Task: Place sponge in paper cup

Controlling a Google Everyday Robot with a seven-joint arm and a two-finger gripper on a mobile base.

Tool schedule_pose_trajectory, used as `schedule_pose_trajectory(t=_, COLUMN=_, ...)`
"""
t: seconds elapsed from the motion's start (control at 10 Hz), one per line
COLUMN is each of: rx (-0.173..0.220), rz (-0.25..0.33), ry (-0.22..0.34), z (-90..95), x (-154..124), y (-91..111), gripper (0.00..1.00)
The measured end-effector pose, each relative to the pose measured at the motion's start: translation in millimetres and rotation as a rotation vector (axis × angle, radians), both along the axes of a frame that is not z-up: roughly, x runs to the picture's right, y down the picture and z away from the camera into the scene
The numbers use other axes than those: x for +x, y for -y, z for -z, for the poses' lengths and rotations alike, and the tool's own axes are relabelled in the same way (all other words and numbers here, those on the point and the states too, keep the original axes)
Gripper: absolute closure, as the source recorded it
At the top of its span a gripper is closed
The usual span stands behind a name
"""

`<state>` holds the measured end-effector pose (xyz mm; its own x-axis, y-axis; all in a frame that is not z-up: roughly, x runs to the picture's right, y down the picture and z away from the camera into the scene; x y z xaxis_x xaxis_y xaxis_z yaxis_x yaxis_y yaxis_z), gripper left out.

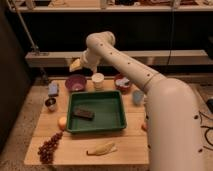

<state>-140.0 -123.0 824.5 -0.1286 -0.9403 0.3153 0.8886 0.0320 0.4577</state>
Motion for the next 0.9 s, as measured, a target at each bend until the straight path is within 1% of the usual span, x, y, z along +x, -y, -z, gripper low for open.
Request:
schedule_pose_trajectory(t=0.2, rx=0.026, rz=0.069, ry=0.012, z=-13.7, x=-41.7, y=6.3, gripper=0.2)
schedule_pose_trajectory(t=0.4, rx=0.052, rz=0.154, ry=0.02, z=-29.3, x=-84.3, y=10.2, gripper=0.2)
schedule_pose_trajectory(t=0.5, rx=0.057, rz=0.183, ry=0.017, z=-35.2, x=-96.7, y=8.6, gripper=0.2)
schedule_pose_trajectory(t=0.6, rx=0.057, rz=0.204, ry=0.011, z=-39.2, x=-108.1, y=4.4, gripper=0.2)
schedule_pose_trajectory(t=0.7, rx=0.048, rz=0.211, ry=-0.008, z=-45.0, x=-116.2, y=-1.5, gripper=0.2)
schedule_pose_trajectory(t=0.8, rx=0.037, rz=0.212, ry=-0.028, z=-50.1, x=-125.6, y=-6.9, gripper=0.2)
schedule_pose_trajectory(t=0.9, rx=0.025, rz=0.198, ry=-0.047, z=-54.0, x=-129.8, y=-9.2, gripper=0.2)
